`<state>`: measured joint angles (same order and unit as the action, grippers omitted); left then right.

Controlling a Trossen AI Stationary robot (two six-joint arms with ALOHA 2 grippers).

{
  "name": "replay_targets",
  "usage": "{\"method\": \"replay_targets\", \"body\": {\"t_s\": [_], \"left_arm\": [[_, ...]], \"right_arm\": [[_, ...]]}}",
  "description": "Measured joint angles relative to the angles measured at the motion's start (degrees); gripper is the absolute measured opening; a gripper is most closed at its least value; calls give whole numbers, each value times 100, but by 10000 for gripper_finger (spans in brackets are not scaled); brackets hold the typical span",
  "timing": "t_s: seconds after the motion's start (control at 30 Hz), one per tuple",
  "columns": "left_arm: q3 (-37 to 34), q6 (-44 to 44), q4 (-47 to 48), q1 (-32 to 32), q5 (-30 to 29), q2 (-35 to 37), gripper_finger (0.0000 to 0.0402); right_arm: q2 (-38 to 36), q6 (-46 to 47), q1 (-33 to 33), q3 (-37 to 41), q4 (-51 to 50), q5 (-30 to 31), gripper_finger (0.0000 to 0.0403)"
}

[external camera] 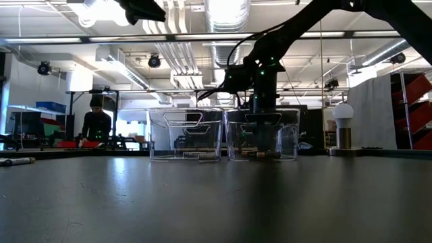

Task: Sort batteries
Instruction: Put the black battery into the right transparent bin

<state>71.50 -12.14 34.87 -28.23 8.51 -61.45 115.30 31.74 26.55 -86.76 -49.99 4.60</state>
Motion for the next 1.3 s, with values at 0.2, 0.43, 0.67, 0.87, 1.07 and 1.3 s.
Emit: {"method": "replay_targets", "body": {"t_s": [0.2,0.43,0.67,0.87,1.07,1.3], "left_arm": [[0,0,1,0,285,207,108],[0,66,2,4,297,350,108],[0,83,-89,2,299,346,108],[0,55,-824,0,302,118,108],[0,-78,-1775,0,309,-299,108],[106,-85,-1820,4,457,-810,108]], "right_arm": [[-157,128,-5,2,-1,-2,98],[-1224,153,-508,2,-71,157,153],[-2463,1158,-2292,255,-566,889,156],[-2702,5127,-4231,910,-843,492,179],[-2346,7955,-5910,1630,-757,-1544,223],[-1753,7707,-6878,2019,-306,-3752,265]]}}
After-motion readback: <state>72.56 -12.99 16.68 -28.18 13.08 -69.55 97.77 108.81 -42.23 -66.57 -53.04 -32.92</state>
